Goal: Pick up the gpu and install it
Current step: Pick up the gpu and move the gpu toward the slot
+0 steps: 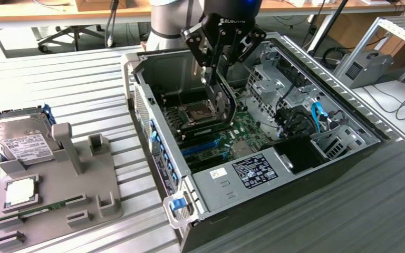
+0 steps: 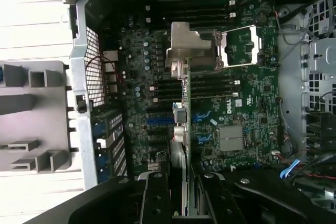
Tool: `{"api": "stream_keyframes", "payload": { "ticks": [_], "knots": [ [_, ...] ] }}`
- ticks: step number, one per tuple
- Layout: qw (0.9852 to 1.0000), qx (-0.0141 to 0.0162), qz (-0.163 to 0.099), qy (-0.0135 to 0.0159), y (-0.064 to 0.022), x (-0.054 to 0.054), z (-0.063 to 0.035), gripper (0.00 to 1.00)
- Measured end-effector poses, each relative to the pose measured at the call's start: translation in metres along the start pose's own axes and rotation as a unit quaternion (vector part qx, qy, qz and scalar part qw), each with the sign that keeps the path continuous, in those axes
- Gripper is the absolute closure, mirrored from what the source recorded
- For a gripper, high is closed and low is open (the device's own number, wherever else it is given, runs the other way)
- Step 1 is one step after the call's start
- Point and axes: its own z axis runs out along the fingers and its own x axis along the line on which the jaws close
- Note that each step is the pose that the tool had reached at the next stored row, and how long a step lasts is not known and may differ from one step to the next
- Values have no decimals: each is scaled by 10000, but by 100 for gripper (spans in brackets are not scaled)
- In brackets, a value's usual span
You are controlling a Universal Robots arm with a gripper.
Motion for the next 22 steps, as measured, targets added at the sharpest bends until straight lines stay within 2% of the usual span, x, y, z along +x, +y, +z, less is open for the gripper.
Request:
{"api": "stream_keyframes", "payload": {
  "ticks": [22],
  "knots": [
    [10000,3,0,0,29,-191,101,74]
  ]
}}
